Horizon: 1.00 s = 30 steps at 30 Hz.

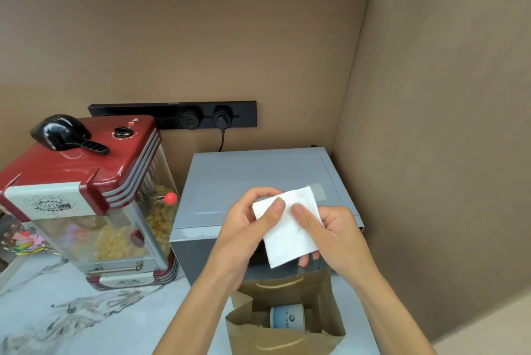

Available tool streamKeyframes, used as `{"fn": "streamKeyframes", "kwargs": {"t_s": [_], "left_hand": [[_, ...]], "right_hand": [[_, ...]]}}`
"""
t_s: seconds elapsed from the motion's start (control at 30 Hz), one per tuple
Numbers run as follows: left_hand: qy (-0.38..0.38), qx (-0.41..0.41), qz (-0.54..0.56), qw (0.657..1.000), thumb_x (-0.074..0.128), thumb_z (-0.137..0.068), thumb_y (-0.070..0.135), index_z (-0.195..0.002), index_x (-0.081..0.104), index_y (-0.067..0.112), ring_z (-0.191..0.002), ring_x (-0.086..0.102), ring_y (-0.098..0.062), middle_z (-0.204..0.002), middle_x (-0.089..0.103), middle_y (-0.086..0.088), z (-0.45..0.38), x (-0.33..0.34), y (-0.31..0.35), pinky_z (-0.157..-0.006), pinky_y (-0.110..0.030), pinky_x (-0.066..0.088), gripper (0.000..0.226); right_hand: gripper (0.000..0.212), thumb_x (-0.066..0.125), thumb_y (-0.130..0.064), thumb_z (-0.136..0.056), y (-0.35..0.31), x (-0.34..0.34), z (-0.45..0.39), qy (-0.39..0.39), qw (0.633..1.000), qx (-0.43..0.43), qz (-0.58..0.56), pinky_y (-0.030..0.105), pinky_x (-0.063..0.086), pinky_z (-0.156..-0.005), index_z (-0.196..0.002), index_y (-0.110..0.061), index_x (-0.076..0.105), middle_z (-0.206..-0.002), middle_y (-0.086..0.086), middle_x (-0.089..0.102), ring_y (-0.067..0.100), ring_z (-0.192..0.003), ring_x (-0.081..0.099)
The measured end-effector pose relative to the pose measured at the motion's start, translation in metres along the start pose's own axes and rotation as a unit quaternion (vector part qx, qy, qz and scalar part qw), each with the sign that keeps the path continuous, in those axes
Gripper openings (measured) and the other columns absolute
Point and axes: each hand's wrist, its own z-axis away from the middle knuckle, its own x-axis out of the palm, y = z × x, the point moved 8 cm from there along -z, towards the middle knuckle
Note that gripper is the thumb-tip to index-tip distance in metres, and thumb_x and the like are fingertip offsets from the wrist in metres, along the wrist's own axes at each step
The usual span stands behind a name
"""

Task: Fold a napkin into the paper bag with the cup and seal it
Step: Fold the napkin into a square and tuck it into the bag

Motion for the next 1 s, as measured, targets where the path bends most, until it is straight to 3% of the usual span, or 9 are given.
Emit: {"fn": "streamKeyframes", "kwargs": {"t_s": [0.1,0.2,0.33,0.47,0.63,0.7,0.8,0.9,1.0], "left_hand": [[0.043,-0.074,0.123,0.989,0.076,-0.079,0.053,-0.111,0.072,0.016,-0.093,0.074,-0.027,-0.105,0.077,-0.013,0.014,0.008,-0.029,-0.067,-0.036,0.061,0.05],[0.104,-0.08,0.107,0.986,0.068,-0.087,0.046,-0.104,0.076,0.019,-0.092,0.075,-0.022,-0.1,0.078,-0.007,0.02,0.009,-0.042,-0.064,-0.033,0.061,0.032],[0.138,-0.042,0.035,0.989,0.06,-0.098,0.039,-0.097,0.075,0.027,-0.087,0.075,-0.015,-0.093,0.079,0.0,0.026,0.006,-0.047,-0.065,-0.024,0.059,0.019],[0.136,-0.024,0.007,0.99,0.056,-0.099,0.039,-0.097,0.074,0.027,-0.08,0.073,-0.017,-0.09,0.077,-0.007,0.035,0.004,-0.057,-0.053,-0.029,0.054,0.021],[0.158,-0.005,-0.002,0.987,0.057,-0.095,0.039,-0.092,0.073,0.023,-0.085,0.072,-0.036,-0.089,0.077,-0.012,0.038,-0.006,-0.073,-0.069,-0.05,0.059,0.023],[0.145,-0.008,-0.008,0.989,0.059,-0.095,0.038,-0.089,0.073,0.018,-0.072,0.07,-0.03,-0.079,0.075,-0.009,0.036,-0.011,-0.075,-0.056,-0.039,0.056,0.025],[0.159,-0.006,-0.054,0.986,0.06,-0.098,0.033,-0.077,0.071,0.022,-0.044,0.049,-0.009,-0.048,0.055,0.006,0.033,-0.027,-0.074,-0.041,-0.019,0.039,0.026],[0.188,0.0,-0.091,0.978,0.057,-0.099,0.032,-0.076,0.071,0.024,-0.035,0.035,-0.006,-0.037,0.04,0.009,0.035,-0.05,-0.07,-0.042,-0.019,0.039,0.028],[0.177,-0.005,-0.11,0.978,0.055,-0.096,0.043,-0.076,0.069,0.024,-0.042,0.034,-0.006,-0.042,0.04,0.01,0.041,-0.065,-0.074,-0.042,-0.021,0.033,0.032]], "right_hand": [[0.039,0.06,-0.057,-0.089,0.008,0.001,0.008,0.073,0.997,-0.008,0.005,0.031,0.055,-0.043,-0.076,-0.023,0.072,-0.066,0.005,0.075,0.022,-0.051,0.071],[0.031,0.062,-0.058,-0.085,0.02,0.0,0.016,0.131,0.991,0.003,0.015,0.038,0.06,-0.048,-0.078,-0.029,0.073,-0.07,-0.004,0.074,0.014,-0.066,0.073],[0.041,0.066,-0.063,-0.075,0.042,0.012,0.023,0.112,0.989,0.083,-0.049,0.03,0.06,-0.06,-0.084,-0.024,0.077,-0.08,-0.004,0.078,0.017,-0.079,0.075],[0.043,0.07,-0.051,-0.081,0.062,0.032,0.034,0.061,0.967,0.172,-0.177,0.052,0.059,-0.085,-0.096,-0.012,0.079,-0.096,0.014,0.079,0.029,-0.095,0.075],[0.038,0.061,-0.041,-0.092,0.069,0.036,0.041,0.089,0.971,0.167,-0.143,0.037,0.059,-0.075,-0.089,-0.008,0.079,-0.088,0.011,0.08,0.025,-0.088,0.076],[0.042,0.057,-0.048,-0.09,0.066,0.035,0.04,0.083,0.98,0.149,-0.106,0.027,0.057,-0.066,-0.088,-0.012,0.079,-0.085,0.007,0.08,0.016,-0.079,0.075],[0.04,0.053,-0.049,-0.093,0.069,0.024,0.036,0.1,0.98,0.143,-0.094,0.031,0.056,-0.072,-0.086,-0.019,0.079,-0.087,0.002,0.08,0.012,-0.08,0.073],[0.034,0.054,-0.048,-0.092,0.071,0.004,0.035,0.121,0.972,0.165,-0.116,0.025,0.057,-0.068,-0.079,-0.03,0.079,-0.086,-0.007,0.08,0.008,-0.079,0.075],[0.029,0.058,-0.045,-0.088,0.075,-0.018,0.041,0.106,0.966,0.185,-0.149,0.026,0.058,-0.071,-0.087,-0.026,0.08,-0.094,-0.003,0.08,0.012,-0.087,0.075]]}}
